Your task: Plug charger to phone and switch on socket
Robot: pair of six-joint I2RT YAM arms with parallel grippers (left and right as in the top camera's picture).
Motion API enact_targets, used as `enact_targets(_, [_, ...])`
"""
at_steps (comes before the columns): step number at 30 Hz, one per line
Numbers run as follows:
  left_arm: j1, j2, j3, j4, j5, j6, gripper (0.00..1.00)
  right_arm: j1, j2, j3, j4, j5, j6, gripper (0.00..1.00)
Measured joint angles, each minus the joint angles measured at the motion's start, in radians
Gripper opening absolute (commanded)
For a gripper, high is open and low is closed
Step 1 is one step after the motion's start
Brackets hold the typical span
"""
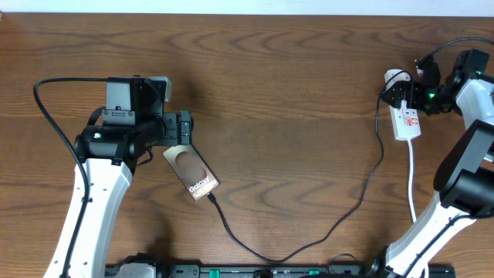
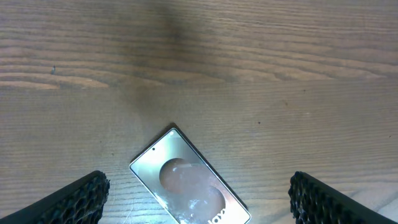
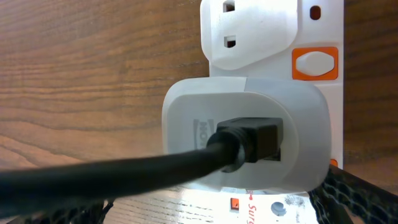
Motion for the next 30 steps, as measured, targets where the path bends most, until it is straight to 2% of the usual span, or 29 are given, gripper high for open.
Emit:
enact_targets(15, [0.000,0.000,0.000,0.000,0.000,0.000,0.93,-0.011,-0.001,0.014,-0.041,-0.018,0.038,0.99])
enact_targets(20, [0.000,0.000,0.000,-0.002,0.000,0.000,0.93,-0.027,0.007,0.068,-0.195,0.032,0.060,0.99])
enact_targets(30, [0.000,0.000,0.000,-0.003,0.000,0.000,0.93,-0.053,0.016,0.245,-0.358,0.156,0.136,0.99])
